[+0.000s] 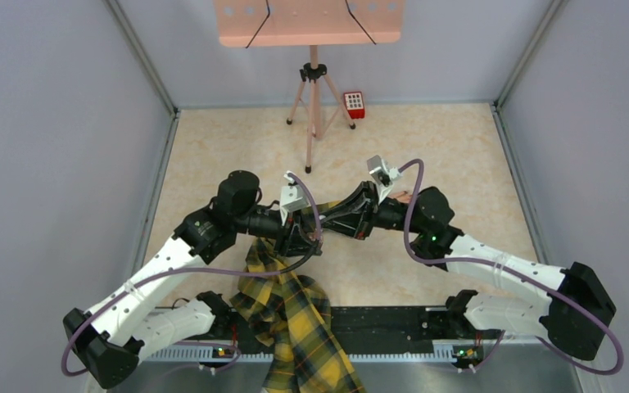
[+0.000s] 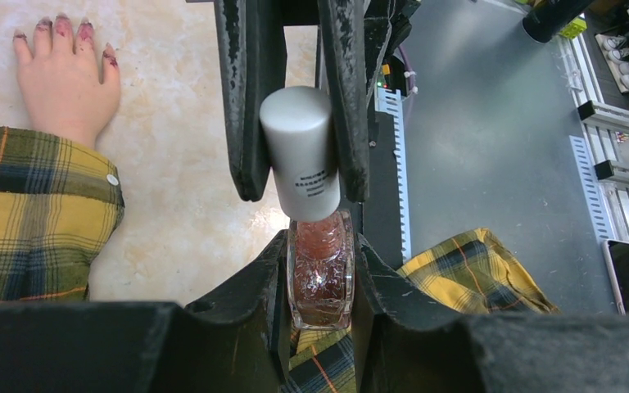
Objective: Paint the nails
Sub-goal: Close the nail polish bottle, then screw the nail polish bottle.
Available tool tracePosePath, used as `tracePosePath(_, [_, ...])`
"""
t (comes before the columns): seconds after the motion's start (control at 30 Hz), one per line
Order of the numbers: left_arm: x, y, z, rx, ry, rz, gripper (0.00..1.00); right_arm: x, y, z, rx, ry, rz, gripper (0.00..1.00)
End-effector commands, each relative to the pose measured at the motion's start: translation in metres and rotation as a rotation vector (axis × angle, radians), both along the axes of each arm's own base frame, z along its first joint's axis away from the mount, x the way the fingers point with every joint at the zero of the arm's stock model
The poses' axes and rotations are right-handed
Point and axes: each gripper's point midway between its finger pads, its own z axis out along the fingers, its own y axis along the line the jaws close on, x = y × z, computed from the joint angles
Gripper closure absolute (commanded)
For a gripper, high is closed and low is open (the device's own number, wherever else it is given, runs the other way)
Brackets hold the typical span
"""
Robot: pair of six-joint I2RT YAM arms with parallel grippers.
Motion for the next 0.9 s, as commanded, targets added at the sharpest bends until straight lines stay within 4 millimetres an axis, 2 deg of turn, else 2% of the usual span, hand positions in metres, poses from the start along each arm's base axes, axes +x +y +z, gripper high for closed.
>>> tracePosePath(0.0, [-0.002,0.0,0.008,-0.03,-0.045,-0.012,1.0,-0.003,0.004,0.013,0.007,-0.051,0.008,1.0])
tracePosePath(0.5, [0.001,0.001,0.007,-0.024,-0.051,0.006,1.0,-0.003,0.004,0.01,-0.008,-0.054,0.008,1.0])
tracePosePath(0.87, [0.027,0.01,0.014,-0.025,-0.165,0.184,1.0,-0.012,0.027,-0.023,-0.117,-0.037,0.046,1.0])
